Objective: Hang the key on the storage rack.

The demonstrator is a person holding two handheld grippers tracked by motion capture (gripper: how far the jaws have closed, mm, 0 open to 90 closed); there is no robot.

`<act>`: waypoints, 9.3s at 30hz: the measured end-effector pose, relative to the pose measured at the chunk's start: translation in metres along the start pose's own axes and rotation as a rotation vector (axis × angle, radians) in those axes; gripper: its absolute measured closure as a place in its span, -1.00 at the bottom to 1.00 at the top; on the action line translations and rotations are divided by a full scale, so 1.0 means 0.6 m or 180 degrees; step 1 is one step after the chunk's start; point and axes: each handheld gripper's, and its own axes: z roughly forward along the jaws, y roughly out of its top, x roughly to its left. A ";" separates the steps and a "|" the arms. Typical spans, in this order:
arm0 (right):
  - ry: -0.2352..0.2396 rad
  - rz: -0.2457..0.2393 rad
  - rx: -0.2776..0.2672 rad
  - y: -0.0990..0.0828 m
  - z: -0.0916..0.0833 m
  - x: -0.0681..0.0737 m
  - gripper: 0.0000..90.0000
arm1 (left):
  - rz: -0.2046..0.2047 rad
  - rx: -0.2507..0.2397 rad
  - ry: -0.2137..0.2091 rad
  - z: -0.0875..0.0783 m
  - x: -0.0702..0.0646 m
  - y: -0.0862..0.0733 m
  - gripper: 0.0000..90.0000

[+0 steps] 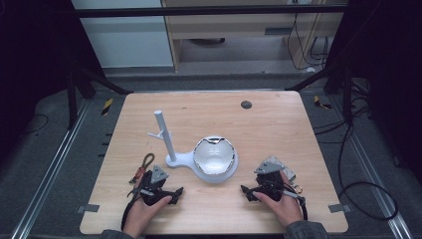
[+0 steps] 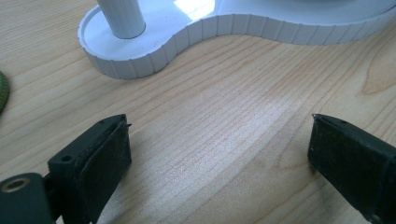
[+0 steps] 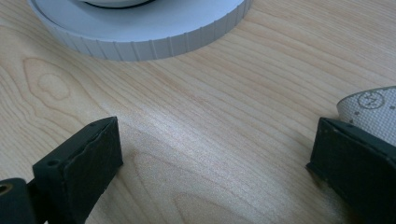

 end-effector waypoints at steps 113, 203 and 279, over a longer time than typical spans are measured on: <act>0.0002 0.0007 0.0006 -0.009 -0.010 0.002 -0.96 | -0.0306 0.0862 0.0160 -0.087 0.180 0.043 0.47; -0.0023 0.0032 0.0028 -0.007 -0.008 0.002 -0.99 | -0.0126 -0.1110 0.0021 -0.202 0.049 0.090 0.46; -0.0268 -0.0169 0.0347 0.025 -0.102 -0.033 -0.84 | -0.0514 -0.0040 0.0383 -0.035 0.141 -0.016 -0.83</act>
